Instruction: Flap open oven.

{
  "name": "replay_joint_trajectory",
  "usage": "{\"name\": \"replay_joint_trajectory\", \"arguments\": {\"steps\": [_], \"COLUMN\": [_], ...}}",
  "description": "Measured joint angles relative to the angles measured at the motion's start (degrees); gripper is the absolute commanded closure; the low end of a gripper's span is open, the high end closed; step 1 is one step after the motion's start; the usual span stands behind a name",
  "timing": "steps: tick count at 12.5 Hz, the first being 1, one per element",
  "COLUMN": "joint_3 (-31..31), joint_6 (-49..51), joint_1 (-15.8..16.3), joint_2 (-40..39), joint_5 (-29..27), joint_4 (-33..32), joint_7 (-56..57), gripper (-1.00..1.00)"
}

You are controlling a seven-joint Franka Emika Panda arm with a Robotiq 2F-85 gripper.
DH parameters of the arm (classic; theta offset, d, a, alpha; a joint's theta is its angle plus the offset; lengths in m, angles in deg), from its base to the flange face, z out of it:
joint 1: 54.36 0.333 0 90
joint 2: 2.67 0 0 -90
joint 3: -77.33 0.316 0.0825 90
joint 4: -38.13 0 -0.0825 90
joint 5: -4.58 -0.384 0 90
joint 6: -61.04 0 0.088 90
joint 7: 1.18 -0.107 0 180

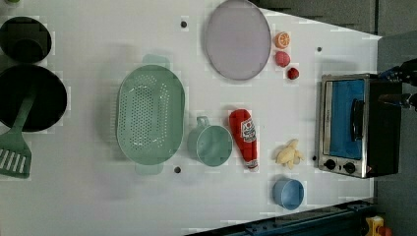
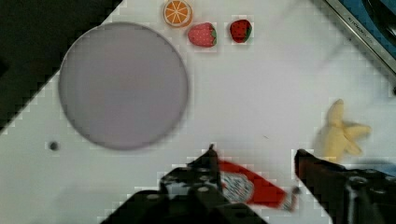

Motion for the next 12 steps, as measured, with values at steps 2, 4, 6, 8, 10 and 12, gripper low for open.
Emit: {"name": "replay_joint_trajectory", "arguments": {"steps": [2, 4, 6, 8, 10, 12], "joint_3": [-1.2, -2.8, -4.0, -4.4, -4.3, -3.6], "joint_6": [6.9, 8.5, 7.5, 7.2, 7.3, 7.6], "joint_1": [0.0, -0.3, -0.9, -1.0, -0.9, -0.9], "joint_2": [9.1, 17.5, 21.1, 21.6, 20.7, 18.7], "joint_5": [0.0, 0.0, 0.1, 0.0, -0.7, -0.9], "joint_4": [-9.5, -13.3, -10.8, -8.9, -9.0, -9.2], "joint_7": [0.0, 0.0, 0.0, -0.1, -0.2, -0.3], "gripper": [-0.81, -1.0, -1.0, -0.9, -0.39, 0.09]}}
